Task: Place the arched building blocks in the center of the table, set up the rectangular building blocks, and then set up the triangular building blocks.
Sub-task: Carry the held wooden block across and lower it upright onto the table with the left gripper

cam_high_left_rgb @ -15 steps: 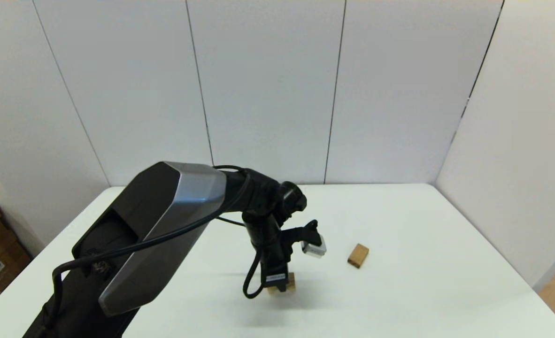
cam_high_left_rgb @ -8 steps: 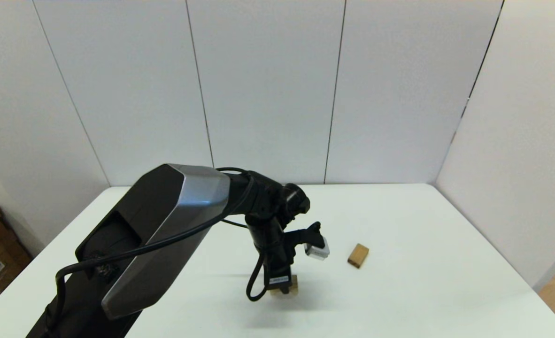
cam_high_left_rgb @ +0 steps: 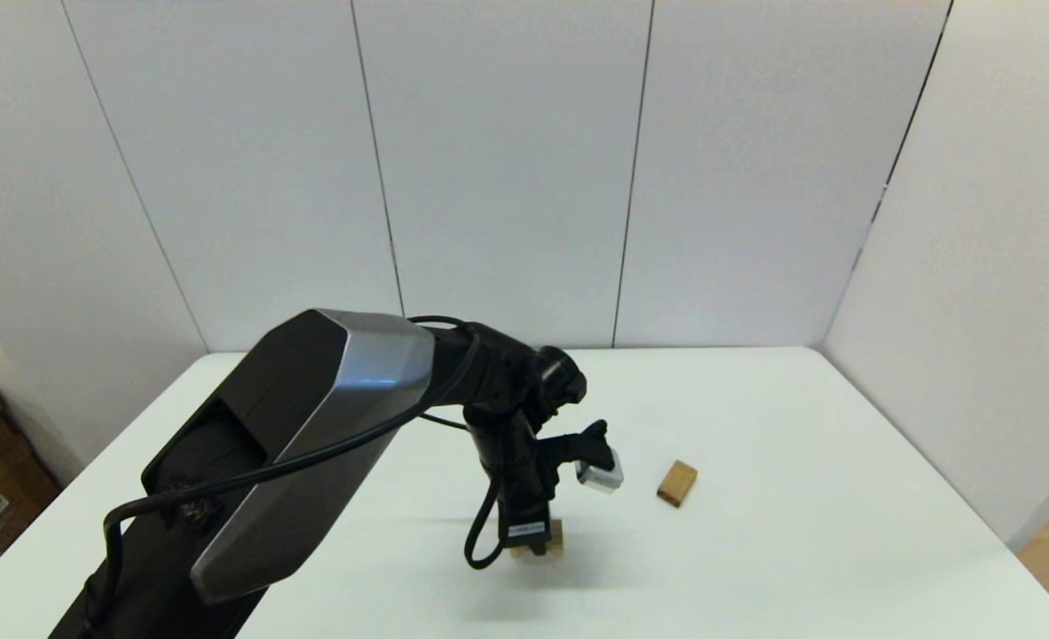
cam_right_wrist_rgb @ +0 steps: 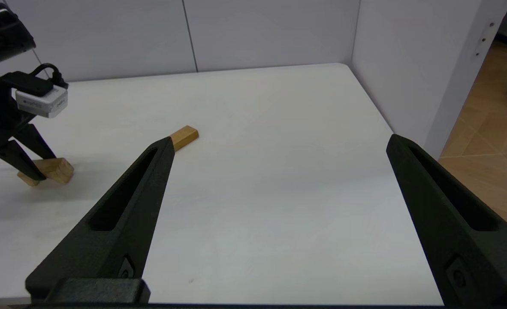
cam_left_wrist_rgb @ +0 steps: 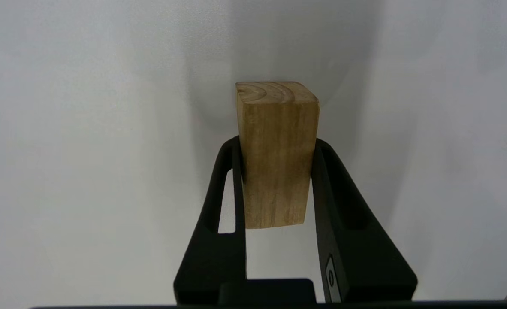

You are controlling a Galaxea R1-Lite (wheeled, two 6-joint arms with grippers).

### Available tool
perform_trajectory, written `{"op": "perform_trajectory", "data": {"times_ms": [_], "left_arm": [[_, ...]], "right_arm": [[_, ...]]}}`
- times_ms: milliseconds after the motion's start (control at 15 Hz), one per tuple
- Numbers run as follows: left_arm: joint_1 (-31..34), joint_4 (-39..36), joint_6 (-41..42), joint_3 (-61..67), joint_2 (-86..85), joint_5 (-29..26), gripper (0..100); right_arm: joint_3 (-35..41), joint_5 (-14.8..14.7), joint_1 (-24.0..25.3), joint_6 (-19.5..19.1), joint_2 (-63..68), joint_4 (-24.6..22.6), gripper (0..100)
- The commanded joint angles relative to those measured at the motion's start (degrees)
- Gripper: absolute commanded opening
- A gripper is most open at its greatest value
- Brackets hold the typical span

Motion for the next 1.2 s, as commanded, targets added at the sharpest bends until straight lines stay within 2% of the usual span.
{"op": "perform_trajectory", "data": {"times_ms": [67,533,600,1200], "left_arm": [[-0.03,0.54,0.07,0.00,-0.29,0.42,0],[-0.03,0.63,0.33,0.00,-0.38,0.42,0],[-0.03,0.63,0.33,0.00,-0.38,0.42,100],[1.46,0.37,-1.43,0.00,-3.28,0.42,100]], "right_arm": [[0.00,0.00,0.01,0.03,0.04,-0.06,100],[0.00,0.00,0.01,0.03,0.04,-0.06,100],[0.00,0.00,0.01,0.03,0.04,-0.06,100],[0.00,0.00,0.01,0.03,0.04,0.03,100]]}}
